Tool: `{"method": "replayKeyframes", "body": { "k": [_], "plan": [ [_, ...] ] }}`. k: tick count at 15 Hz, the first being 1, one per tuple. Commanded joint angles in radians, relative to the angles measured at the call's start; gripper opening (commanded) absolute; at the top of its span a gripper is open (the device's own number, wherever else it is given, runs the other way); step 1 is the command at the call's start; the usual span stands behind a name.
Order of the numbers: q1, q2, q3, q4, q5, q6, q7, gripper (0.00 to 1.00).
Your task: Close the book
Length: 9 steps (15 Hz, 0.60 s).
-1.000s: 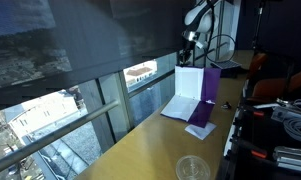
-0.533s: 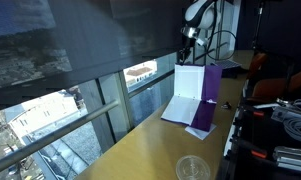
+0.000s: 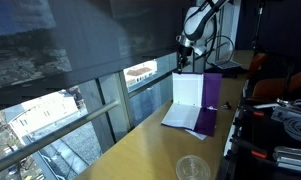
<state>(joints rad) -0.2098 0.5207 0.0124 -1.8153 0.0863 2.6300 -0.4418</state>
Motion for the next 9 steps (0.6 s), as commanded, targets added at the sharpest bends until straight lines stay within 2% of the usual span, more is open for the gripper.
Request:
{"method": "replayKeyframes", "body": {
  "k": [1,9],
  "plan": [
    [0.05,-0.034,-0.013,-0.077,-0.076,0.061,0.065,0.0],
    [0.133,-0.026,-0.02,-0.119,-0.166,0.11,0.169,0.0]
  ]
}}
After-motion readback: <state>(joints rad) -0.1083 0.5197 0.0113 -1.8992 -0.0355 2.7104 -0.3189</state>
